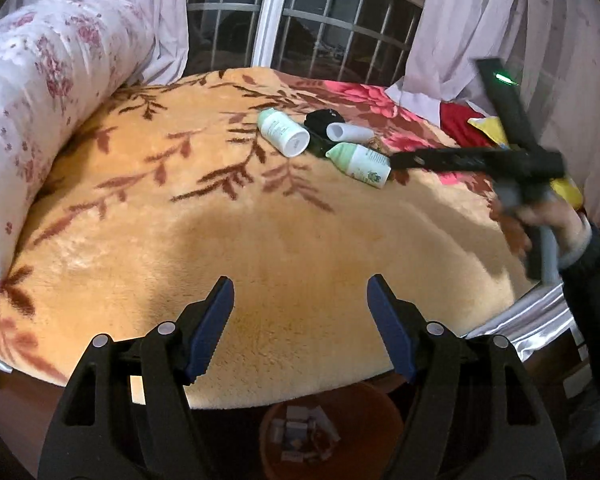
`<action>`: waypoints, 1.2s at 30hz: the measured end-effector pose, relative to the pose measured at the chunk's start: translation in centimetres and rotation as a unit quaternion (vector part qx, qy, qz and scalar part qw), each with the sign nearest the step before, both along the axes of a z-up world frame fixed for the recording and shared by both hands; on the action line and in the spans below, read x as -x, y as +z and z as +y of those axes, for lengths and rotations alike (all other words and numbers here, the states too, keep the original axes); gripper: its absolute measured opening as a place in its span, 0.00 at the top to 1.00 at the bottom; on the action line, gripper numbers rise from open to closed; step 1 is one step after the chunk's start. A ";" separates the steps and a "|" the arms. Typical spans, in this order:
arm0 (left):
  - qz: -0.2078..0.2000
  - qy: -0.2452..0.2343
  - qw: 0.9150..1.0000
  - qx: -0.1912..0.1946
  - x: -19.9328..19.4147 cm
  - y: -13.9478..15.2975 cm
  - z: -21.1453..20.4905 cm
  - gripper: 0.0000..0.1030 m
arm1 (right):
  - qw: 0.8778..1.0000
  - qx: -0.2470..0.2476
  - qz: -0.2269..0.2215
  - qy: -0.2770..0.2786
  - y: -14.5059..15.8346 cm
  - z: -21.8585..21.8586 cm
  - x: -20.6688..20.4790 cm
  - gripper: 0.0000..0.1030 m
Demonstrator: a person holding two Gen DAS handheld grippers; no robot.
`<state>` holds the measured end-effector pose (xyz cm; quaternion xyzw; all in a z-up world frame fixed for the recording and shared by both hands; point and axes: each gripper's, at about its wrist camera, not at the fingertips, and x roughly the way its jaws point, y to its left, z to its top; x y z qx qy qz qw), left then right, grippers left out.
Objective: Collect trash
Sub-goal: 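Raise both tools back over the bed toward the bottles, then grasp the pale green lotion bottle with the right tool while the left tool grasps the green-capped roll-on bottle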
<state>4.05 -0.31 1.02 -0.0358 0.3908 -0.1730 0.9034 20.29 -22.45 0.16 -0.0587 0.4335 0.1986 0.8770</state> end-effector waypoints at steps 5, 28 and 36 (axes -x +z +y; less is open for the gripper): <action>0.012 0.001 1.000 -0.010 -0.4 -0.9 0.1 0.34 | 0.997 0.048 0.047 0.027 -1.8 0.5 -6.0 0.37; 0.058 0.005 0.998 0.020 -2.0 -2.8 0.6 0.34 | 0.995 0.035 0.097 -0.008 -5.4 -0.2 -6.1 0.52; 0.039 0.035 0.999 0.013 -8.6 -0.7 -1.0 0.34 | 0.994 -0.063 -0.018 -0.090 -4.1 -3.5 1.3 0.54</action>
